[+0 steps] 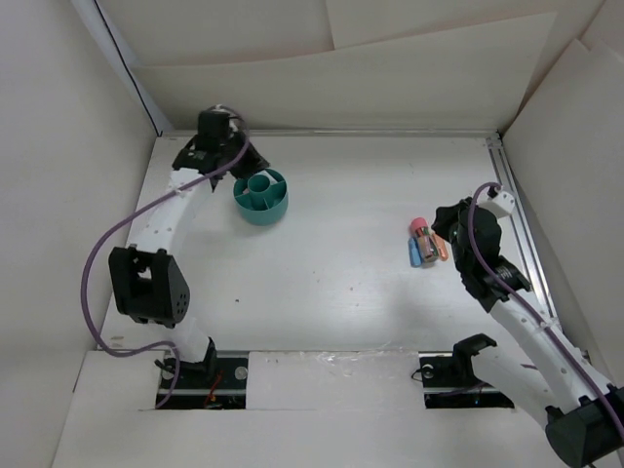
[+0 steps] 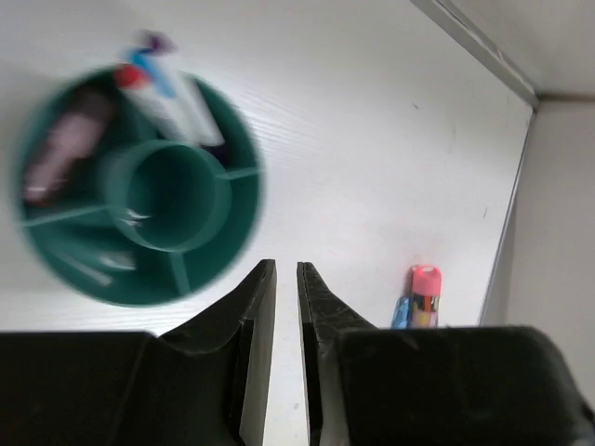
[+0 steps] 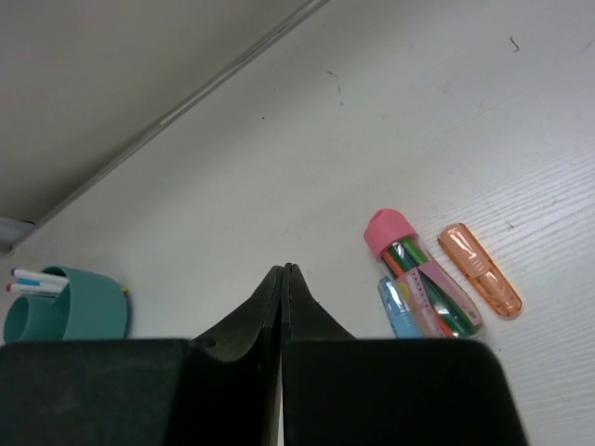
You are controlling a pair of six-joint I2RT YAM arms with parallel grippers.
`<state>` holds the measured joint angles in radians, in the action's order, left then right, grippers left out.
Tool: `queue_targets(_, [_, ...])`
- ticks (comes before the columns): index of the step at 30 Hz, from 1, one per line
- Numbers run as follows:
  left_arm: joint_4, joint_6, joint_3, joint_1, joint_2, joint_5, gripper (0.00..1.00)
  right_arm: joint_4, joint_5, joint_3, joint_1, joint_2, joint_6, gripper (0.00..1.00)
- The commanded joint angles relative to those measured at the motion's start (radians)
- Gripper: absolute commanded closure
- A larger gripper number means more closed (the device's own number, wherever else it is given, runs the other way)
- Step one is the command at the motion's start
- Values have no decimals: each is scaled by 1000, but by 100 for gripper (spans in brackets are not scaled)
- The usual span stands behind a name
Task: Sort the stationery into containers
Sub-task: Move the pen to the center of the board.
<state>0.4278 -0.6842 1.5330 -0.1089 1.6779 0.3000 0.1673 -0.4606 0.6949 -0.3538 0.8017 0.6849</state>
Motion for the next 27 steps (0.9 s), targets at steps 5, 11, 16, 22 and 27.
queue_targets(5, [-54,131,-22,-544,-106,-392,86,41,-122,45,15,109,34,99])
queue_targets(11, [-251,34,-91,-787,73,-357,86,100,-142,54,36,165,68,66])
queue_targets(16, [-270,21,19,-908,259,-403,79,123,-153,74,90,156,68,56])
queue_targets(22, [-270,21,177,-976,405,-453,69,103,-70,74,176,154,59,54])
queue_targets(27, [-241,21,260,-986,515,-450,66,91,-23,84,211,127,39,54])
